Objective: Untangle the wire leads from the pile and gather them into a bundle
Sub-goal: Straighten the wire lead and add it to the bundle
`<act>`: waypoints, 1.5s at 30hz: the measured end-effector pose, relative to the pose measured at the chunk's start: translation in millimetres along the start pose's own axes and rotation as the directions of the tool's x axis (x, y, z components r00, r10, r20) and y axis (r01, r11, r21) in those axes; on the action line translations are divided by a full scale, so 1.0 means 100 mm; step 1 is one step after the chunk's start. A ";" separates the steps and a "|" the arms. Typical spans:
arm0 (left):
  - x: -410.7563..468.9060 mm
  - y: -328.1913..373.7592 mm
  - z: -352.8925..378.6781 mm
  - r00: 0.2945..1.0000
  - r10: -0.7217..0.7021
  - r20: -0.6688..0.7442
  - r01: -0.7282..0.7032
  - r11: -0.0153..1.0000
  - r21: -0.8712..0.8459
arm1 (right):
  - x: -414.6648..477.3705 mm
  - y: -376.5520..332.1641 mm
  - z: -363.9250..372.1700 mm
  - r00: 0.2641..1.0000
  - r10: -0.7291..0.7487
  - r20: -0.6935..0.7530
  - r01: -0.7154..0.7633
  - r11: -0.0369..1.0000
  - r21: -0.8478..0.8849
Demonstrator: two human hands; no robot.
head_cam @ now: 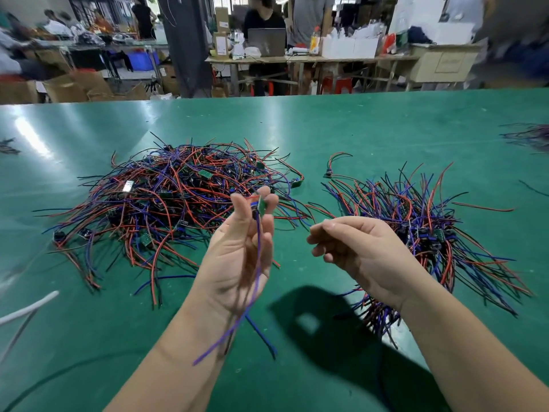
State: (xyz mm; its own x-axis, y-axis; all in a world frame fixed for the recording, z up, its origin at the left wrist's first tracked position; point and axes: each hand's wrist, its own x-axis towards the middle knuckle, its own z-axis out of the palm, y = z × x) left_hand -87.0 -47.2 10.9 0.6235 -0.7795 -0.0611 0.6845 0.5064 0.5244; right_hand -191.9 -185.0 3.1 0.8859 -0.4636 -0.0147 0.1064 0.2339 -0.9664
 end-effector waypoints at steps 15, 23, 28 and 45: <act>-0.01 -0.34 -0.18 0.901 0.225 0.372 -0.276 -0.365 0.889 | -0.01 0.17 0.03 0.996 0.091 0.019 -0.074 0.903 -0.424; -0.05 -0.38 -0.11 0.880 0.386 0.278 -0.234 -0.156 0.960 | 0.07 0.16 -0.01 0.993 0.042 -0.114 -0.066 0.975 -0.211; -0.09 -0.39 -0.09 0.845 0.371 0.385 -0.310 -0.246 0.918 | 0.07 0.19 -0.03 0.987 0.154 -0.035 -0.158 0.970 -0.186; -0.05 -0.34 -0.12 0.808 0.447 0.384 -0.343 -0.172 0.923 | 0.10 0.05 -0.08 0.984 0.120 -0.131 -0.106 0.988 0.111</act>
State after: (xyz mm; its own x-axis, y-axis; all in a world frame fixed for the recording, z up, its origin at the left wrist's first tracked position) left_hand -109.0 -56.2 -16.5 0.6646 -0.5452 0.5108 -0.6807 -0.1599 0.7149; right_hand -186.4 -195.6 -4.0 0.8253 -0.5404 -0.1640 0.0617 0.3750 -0.9250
